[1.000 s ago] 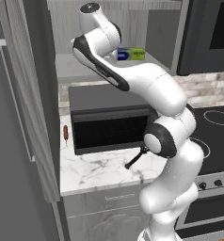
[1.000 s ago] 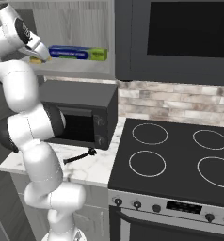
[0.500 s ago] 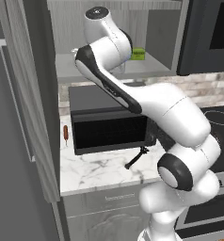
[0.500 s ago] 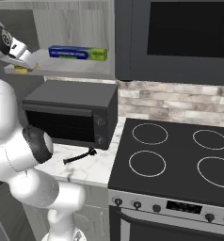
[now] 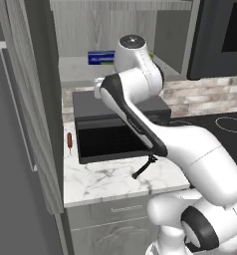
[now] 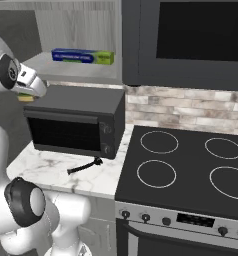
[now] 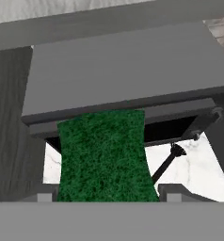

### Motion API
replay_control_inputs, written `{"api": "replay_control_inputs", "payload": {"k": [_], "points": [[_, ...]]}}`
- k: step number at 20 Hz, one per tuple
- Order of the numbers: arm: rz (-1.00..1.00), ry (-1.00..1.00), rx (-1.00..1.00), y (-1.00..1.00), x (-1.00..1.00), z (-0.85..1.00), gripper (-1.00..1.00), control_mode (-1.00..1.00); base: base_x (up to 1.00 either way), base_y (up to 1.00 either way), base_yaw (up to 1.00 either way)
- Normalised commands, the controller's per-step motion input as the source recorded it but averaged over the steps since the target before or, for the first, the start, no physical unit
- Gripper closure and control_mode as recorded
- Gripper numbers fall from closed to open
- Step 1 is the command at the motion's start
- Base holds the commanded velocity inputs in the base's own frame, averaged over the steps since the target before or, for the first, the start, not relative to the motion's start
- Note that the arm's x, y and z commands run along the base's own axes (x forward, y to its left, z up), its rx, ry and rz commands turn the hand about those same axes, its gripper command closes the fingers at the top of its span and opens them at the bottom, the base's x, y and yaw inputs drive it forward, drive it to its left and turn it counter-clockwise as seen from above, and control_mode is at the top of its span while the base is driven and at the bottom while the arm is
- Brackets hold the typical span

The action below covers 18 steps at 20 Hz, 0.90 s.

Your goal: Pick the dish brush and sponge from the cabinet and place them on the counter.

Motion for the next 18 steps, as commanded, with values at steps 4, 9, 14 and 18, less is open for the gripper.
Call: {"api": "replay_control_inputs", "payload": {"k": [4,9,14,18], "points": [[0.14,0.1,0.0,-0.26,-0.13,-0.64,1.0,-1.0,0.0,0.0,0.0],[0.13,0.12,-0.03,-0.14,-0.01,-0.67,1.0,-1.0,0.0,0.0,0.0],[0.1,0.12,-0.05,0.0,0.07,-0.62,1.0,-1.0,0.0,0.0,0.0],[0.07,0.12,-0.05,0.0,0.17,-0.6,1.0,-1.0,0.0,0.0,0.0]]}}
